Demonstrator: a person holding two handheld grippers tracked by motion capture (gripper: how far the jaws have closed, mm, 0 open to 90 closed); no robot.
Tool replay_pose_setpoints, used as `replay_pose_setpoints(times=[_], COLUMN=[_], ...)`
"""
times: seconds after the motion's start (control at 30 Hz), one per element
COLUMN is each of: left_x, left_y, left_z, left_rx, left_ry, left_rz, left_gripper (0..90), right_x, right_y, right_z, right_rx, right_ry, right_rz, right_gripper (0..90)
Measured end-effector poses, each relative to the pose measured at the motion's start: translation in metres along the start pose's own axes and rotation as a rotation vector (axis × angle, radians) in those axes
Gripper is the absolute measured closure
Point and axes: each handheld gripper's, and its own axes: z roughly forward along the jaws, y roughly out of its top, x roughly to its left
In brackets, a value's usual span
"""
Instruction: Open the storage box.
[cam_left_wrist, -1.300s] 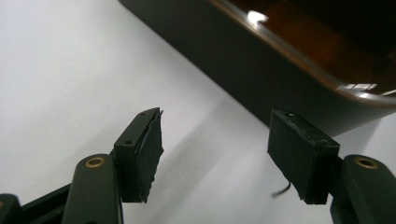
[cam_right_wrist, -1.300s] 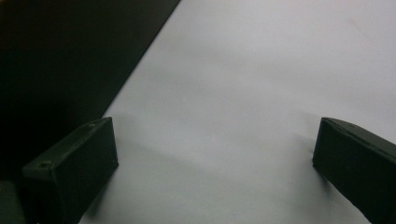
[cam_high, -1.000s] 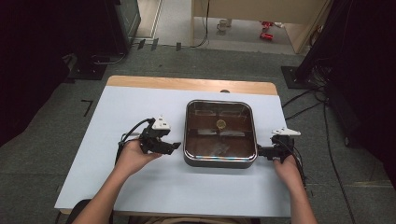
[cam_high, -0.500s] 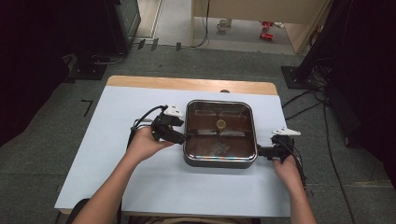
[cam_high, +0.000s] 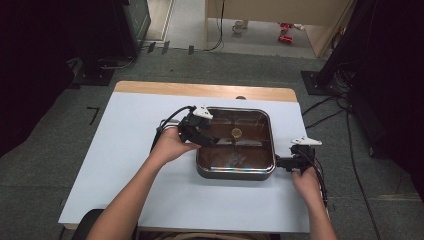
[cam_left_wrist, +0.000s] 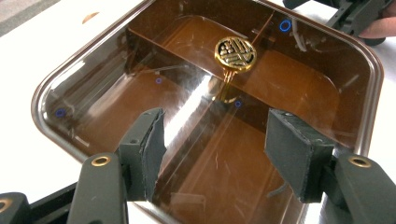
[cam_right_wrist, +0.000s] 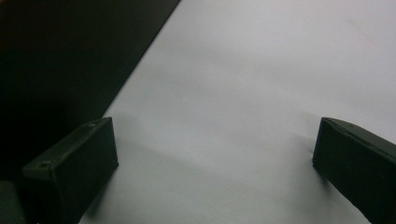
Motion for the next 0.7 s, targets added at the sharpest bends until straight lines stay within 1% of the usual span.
replay_pose_setpoints(times=[0.13, 0.2, 0.23, 0.37, 0.5, 0.6, 0.7], left_x=[0.0, 0.0, 0.0, -0.003, -0.005, -0.006, -0.007], left_y=[0.006, 0.008, 0.009, 0.012, 0.014, 0.015, 0.015], left_z=[0.009, 0.017, 0.02, 0.034, 0.049, 0.059, 0.063], left_rx=[-0.011, -0.01, -0.002, -0.007, 0.009, 0.016, -0.002], left_ry=[-0.017, -0.015, -0.012, -0.01, -0.041, -0.053, -0.057], left_rz=[0.001, 0.008, 0.017, 0.039, 0.037, 0.04, 0.039], left_gripper=[38.6, 38.6, 38.7, 39.8, 40.4, 40.7, 41.3], right_x=[0.0, 0.0, 0.0, 0.0, 0.0, 0.0, 0.0], right_y=[0.0, 0.0, 0.0, 0.0, 0.0, 0.0, 0.0], right_z=[0.0, 0.0, 0.0, 0.0, 0.0, 0.0, 0.0], right_rx=[-0.002, -0.001, -0.001, 0.0, 0.0, 0.0, 0.0], right_ry=[0.0, 0.0, -0.001, 0.0, -0.001, 0.0, 0.0], right_rz=[-0.001, -0.001, 0.0, -0.001, -0.001, -0.001, -0.002], right_gripper=[0.0, 0.0, 0.0, 0.0, 0.0, 0.0, 0.0])
